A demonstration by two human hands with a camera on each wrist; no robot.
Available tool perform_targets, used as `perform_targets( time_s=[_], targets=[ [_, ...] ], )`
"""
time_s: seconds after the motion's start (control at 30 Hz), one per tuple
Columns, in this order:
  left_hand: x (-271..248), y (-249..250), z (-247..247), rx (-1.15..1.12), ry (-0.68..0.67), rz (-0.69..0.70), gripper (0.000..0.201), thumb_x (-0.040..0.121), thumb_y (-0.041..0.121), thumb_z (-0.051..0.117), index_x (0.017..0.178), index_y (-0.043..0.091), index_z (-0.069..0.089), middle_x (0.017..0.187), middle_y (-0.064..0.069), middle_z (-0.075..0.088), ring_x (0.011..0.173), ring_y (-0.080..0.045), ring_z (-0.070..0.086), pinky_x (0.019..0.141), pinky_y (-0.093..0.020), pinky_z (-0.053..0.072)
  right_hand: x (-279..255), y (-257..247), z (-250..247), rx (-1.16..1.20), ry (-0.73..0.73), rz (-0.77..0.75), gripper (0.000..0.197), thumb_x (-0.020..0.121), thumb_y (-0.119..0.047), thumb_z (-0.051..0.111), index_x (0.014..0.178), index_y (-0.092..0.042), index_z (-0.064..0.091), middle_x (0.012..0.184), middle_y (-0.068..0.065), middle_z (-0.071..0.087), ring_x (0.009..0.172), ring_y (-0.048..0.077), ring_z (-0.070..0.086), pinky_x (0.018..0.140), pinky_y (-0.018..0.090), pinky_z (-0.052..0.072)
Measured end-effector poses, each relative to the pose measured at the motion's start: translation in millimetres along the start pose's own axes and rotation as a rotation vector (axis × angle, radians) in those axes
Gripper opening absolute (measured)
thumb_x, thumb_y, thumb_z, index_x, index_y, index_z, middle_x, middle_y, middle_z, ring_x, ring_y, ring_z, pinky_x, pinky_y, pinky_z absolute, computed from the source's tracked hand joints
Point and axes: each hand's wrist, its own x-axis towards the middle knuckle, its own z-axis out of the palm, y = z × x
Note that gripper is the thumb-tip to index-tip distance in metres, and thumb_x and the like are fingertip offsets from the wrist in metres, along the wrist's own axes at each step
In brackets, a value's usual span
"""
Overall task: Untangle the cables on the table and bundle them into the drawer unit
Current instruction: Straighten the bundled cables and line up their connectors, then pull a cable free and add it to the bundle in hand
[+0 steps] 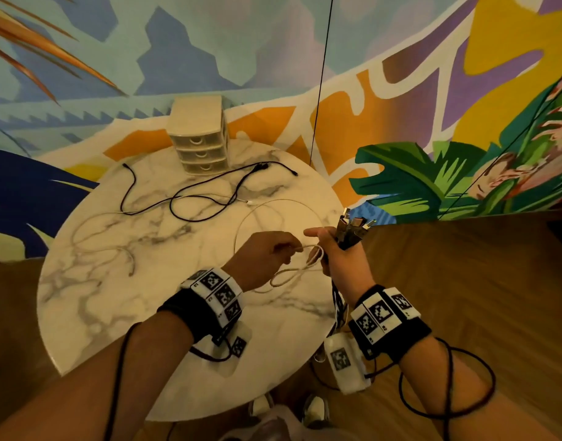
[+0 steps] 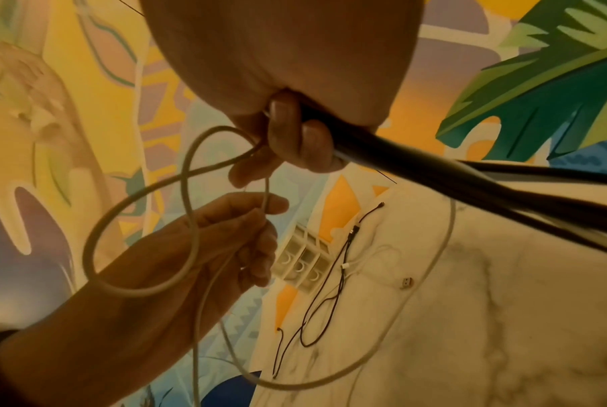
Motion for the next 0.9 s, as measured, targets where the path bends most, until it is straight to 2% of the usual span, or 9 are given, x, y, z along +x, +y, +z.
perform_targets(
  time_s=[0.13, 0.33, 0.43, 0.53, 0.63, 0.7, 0.8, 0.83, 0.9],
  targets=[
    [-0.1, 0.4, -5.4, 0.004, -0.133, 0.136, 0.019, 0.094, 0.010, 0.055, 0.102, 0.012, 0.071, 0.082, 0.000, 0.060, 0.071, -0.003, 0.056, 0.065, -0.013, 0.040, 0.4, 1.5, -3.4, -0.006, 0.004, -0.022, 0.027, 0.100, -0.021, 0.045, 0.092, -0.014, 0.070, 0.044, 0.000, 0.052, 0.038, 0.005, 0.041, 0.042, 0.014, 0.032],
    [8.8, 17.1, -22.0, -0.214, -0.021, 0.161, 0.023, 0.087, -0.004, 0.058, 0.090, 0.014, 0.071, 0.078, 0.006, 0.061, 0.073, -0.004, 0.058, 0.074, -0.022, 0.047, 4.0, 10.7, -6.5, -0.141, -0.011, -0.054, 0.028, 0.099, -0.021, 0.046, 0.082, -0.023, 0.068, 0.049, 0.000, 0.060, 0.043, 0.003, 0.047, 0.055, 0.025, 0.033],
    [6.5, 38.5, -31.7, -0.111, -0.072, 0.257, 0.022, 0.086, -0.003, 0.060, 0.091, 0.014, 0.073, 0.077, 0.009, 0.059, 0.074, 0.000, 0.056, 0.071, -0.012, 0.040, 6.3, 11.9, -6.3, -0.153, 0.008, -0.044, 0.030, 0.099, -0.018, 0.045, 0.077, -0.025, 0.065, 0.047, -0.004, 0.059, 0.042, 0.001, 0.047, 0.056, 0.024, 0.033],
    [-6.1, 53.4, -36.8, 0.122, -0.272, 0.324, 0.018, 0.087, 0.008, 0.061, 0.089, 0.020, 0.074, 0.078, 0.012, 0.057, 0.073, -0.001, 0.052, 0.067, -0.009, 0.036, 14.9, 12.6, -10.3, -0.141, 0.110, -0.001, 0.028, 0.098, -0.020, 0.045, 0.083, -0.022, 0.068, 0.048, -0.004, 0.060, 0.043, -0.001, 0.048, 0.057, 0.025, 0.033],
    [-23.0, 42.0, -29.9, 0.374, -0.541, 0.187, 0.022, 0.088, 0.013, 0.056, 0.090, 0.025, 0.074, 0.085, 0.015, 0.061, 0.080, 0.000, 0.055, 0.074, -0.014, 0.043, 24.0, 11.5, -18.1, -0.072, 0.228, 0.040, 0.029, 0.098, -0.022, 0.044, 0.082, -0.024, 0.068, 0.052, 0.000, 0.062, 0.041, 0.002, 0.044, 0.056, 0.027, 0.032],
    [-30.5, 29.4, -24.6, 0.475, -0.448, 0.110, 0.022, 0.090, 0.018, 0.052, 0.096, 0.027, 0.071, 0.098, 0.012, 0.064, 0.089, -0.005, 0.056, 0.083, -0.028, 0.048, 25.9, 10.2, -21.3, -0.036, 0.249, 0.040, 0.030, 0.099, -0.020, 0.043, 0.082, -0.022, 0.068, 0.054, 0.003, 0.063, 0.039, 0.003, 0.042, 0.056, 0.027, 0.032],
    [-23.9, 19.8, -32.4, 0.408, -0.058, 0.219, 0.014, 0.090, 0.020, 0.055, 0.094, 0.025, 0.068, 0.095, 0.010, 0.066, 0.083, -0.008, 0.056, 0.078, -0.032, 0.049, 24.9, 11.1, -21.1, -0.046, 0.232, 0.041, 0.029, 0.099, -0.020, 0.044, 0.082, -0.021, 0.067, 0.053, 0.002, 0.064, 0.041, 0.006, 0.041, 0.054, 0.026, 0.031],
    [-22.0, 18.8, -37.6, 0.431, -0.052, 0.223, 0.013, 0.089, 0.021, 0.056, 0.092, 0.026, 0.067, 0.093, 0.011, 0.065, 0.081, -0.008, 0.054, 0.075, -0.032, 0.049, 24.0, 11.3, -20.4, -0.039, 0.226, 0.044, 0.029, 0.099, -0.021, 0.044, 0.082, -0.021, 0.067, 0.052, 0.001, 0.064, 0.042, 0.010, 0.040, 0.051, 0.026, 0.030],
    [-21.7, 13.9, -42.0, 0.576, -0.297, 0.066, 0.014, 0.088, 0.022, 0.052, 0.088, 0.028, 0.065, 0.092, 0.011, 0.062, 0.082, -0.009, 0.054, 0.073, -0.030, 0.047, 23.7, 8.6, -20.9, 0.012, 0.236, 0.054, 0.029, 0.099, -0.020, 0.044, 0.081, -0.019, 0.067, 0.051, 0.001, 0.063, 0.044, 0.016, 0.035, 0.046, 0.025, 0.027]
  ],
)
